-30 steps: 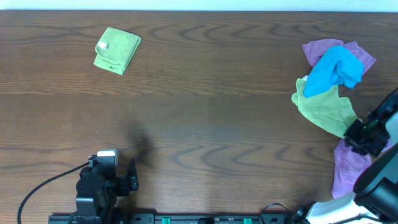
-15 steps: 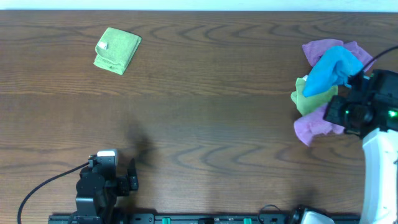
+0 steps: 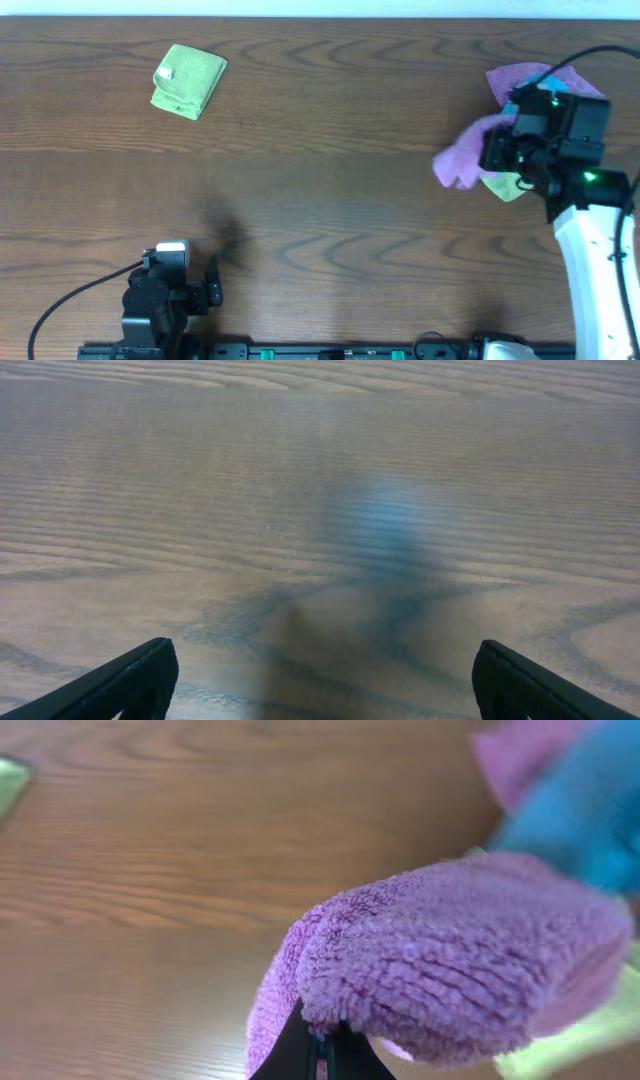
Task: Fold the cloth
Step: 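Lift the purple cloth with the right gripper and drag it left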
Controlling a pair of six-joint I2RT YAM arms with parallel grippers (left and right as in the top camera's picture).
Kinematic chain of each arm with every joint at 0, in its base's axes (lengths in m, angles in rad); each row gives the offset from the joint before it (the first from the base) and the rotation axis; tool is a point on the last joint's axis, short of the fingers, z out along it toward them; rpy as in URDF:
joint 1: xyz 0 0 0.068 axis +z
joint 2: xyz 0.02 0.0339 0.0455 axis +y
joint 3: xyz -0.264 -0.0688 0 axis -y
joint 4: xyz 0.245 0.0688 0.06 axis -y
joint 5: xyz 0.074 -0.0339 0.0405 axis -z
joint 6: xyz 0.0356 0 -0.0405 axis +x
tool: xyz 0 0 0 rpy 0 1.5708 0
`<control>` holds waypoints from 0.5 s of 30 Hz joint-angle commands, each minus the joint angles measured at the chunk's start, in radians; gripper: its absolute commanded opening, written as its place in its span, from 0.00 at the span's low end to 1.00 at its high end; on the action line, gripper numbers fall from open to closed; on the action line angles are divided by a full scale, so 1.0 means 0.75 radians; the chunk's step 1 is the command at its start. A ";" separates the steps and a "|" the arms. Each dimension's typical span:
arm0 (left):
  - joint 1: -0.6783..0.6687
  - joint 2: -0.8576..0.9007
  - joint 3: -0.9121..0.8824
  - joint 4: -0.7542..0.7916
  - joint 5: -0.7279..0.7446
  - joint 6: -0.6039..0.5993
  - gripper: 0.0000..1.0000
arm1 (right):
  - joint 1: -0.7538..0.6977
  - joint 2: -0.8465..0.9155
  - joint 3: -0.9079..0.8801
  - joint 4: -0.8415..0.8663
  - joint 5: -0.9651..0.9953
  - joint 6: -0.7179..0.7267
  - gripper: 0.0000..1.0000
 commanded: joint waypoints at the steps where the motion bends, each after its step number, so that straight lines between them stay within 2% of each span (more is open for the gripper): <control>1: 0.006 -0.008 0.001 0.003 -0.006 0.024 0.95 | 0.087 0.018 0.011 0.029 -0.131 -0.018 0.01; 9: 0.006 -0.008 0.001 0.003 -0.006 0.024 0.95 | 0.423 0.169 0.011 0.112 -0.279 -0.009 0.01; 15: 0.006 -0.008 0.001 0.003 -0.006 0.024 0.95 | 0.676 0.321 0.011 0.205 -0.180 0.018 0.02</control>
